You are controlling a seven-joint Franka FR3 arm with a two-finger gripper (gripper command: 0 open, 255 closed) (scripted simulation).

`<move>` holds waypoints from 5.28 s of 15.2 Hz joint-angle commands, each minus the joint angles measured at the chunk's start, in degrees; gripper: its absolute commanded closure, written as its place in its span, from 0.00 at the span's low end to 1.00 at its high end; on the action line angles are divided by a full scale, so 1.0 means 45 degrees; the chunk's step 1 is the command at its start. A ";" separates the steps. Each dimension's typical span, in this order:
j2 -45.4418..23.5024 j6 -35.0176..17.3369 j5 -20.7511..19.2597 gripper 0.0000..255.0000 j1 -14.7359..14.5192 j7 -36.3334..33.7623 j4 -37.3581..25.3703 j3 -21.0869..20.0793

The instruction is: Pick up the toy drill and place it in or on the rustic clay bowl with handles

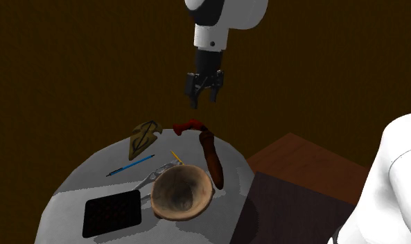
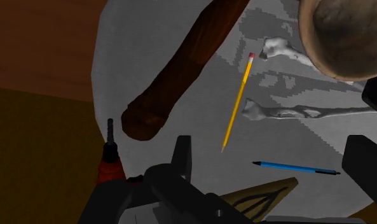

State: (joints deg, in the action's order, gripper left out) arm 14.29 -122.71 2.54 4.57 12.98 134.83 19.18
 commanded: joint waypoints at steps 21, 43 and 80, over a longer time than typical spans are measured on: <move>-1.0858 -0.2089 0.4038 0.00 0.2557 0.4855 -0.7908 0.0395; -1.3076 -0.2607 0.4544 1.00 0.3258 0.5177 -0.9610 -0.0067; -1.0152 0.0964 0.3249 1.00 0.2706 0.4244 -1.0372 0.0888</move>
State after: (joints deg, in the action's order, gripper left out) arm -31.84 -118.97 17.36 16.83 32.23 88.34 23.06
